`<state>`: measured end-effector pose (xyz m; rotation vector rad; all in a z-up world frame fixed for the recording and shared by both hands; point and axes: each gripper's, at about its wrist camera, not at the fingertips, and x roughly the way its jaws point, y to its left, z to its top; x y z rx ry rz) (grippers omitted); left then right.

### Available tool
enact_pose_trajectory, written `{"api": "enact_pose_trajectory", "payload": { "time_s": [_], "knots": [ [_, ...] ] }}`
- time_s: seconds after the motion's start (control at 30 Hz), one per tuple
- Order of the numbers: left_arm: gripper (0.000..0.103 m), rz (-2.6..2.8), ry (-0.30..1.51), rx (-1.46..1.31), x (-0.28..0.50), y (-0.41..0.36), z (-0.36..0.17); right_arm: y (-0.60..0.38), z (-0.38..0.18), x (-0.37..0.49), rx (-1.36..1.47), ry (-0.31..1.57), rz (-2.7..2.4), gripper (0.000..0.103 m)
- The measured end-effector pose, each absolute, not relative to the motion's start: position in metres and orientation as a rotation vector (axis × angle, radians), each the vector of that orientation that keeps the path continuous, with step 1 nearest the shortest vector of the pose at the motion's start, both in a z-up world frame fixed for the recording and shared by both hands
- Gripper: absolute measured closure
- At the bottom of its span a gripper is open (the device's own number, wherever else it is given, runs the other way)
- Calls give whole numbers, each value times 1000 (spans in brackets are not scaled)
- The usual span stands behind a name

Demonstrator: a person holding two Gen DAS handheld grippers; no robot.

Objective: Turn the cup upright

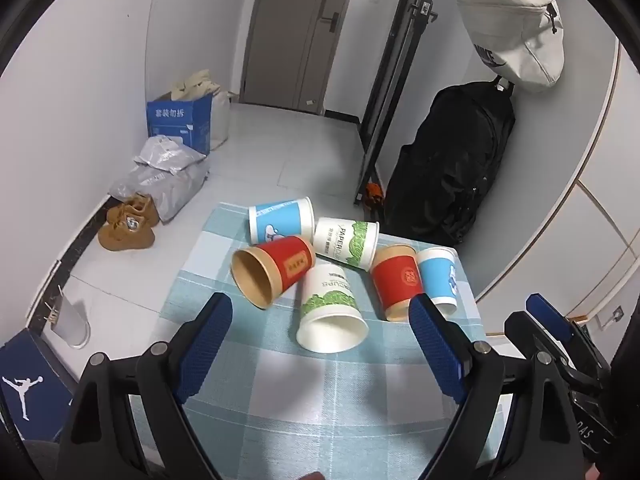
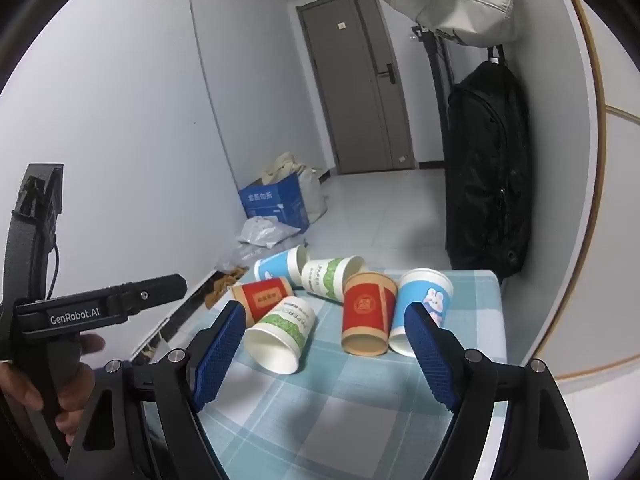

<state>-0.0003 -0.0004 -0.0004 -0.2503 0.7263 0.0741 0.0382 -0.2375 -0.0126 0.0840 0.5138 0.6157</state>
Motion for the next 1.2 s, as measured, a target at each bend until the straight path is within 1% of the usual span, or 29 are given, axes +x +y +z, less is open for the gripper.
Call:
{"api": "enact_pose_trajectory", "payload": {
  "time_s": [0.27,0.33,0.53,1.2],
  "knots": [
    [16,76,750,-258,9,-13,-3,-237,-15,39,70,513,623,21],
    [16,54,737,-281,2,-3,-4,-236,-15,38,67,513,624,21],
    [16,59,733,-272,1,-4,-5,-234,-16,34,45,492,616,21],
    [16,38,753,-295,1,-3,-6,-236,-13,36,50,506,607,20]
  ]
}}
